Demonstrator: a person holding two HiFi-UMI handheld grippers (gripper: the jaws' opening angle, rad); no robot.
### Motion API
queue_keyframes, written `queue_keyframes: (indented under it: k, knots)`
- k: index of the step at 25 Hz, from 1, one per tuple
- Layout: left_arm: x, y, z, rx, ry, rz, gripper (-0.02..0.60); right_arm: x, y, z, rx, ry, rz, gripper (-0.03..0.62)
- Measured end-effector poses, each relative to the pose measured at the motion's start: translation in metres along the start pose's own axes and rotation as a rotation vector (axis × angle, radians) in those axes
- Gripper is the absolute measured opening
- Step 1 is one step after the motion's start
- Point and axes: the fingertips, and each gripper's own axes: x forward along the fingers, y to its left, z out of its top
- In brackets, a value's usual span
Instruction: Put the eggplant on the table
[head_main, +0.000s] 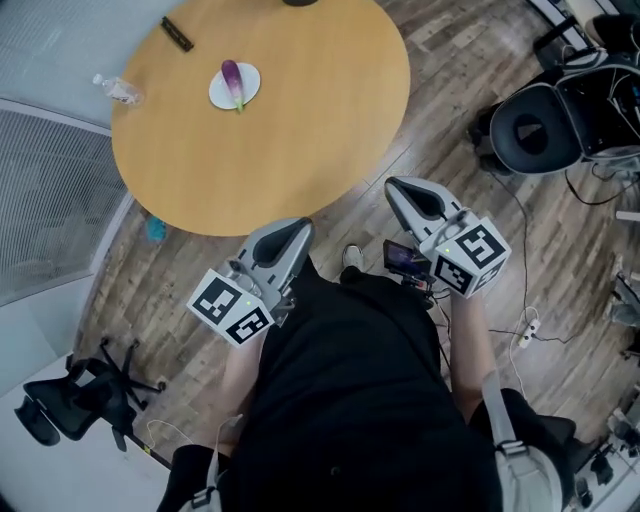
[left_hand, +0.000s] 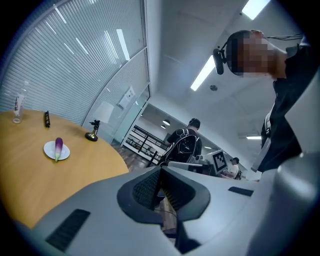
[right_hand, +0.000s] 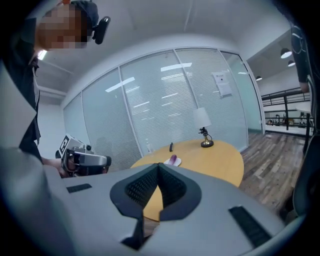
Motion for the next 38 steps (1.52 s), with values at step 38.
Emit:
queue_keyframes:
  k: [38]
  knots:
    - [-0.089, -0.038, -0.031, -0.05, -0.106, 0.239, 0.012, -0.001, 0.084, -0.013, 0.0, 0.067, 0.255, 0.017]
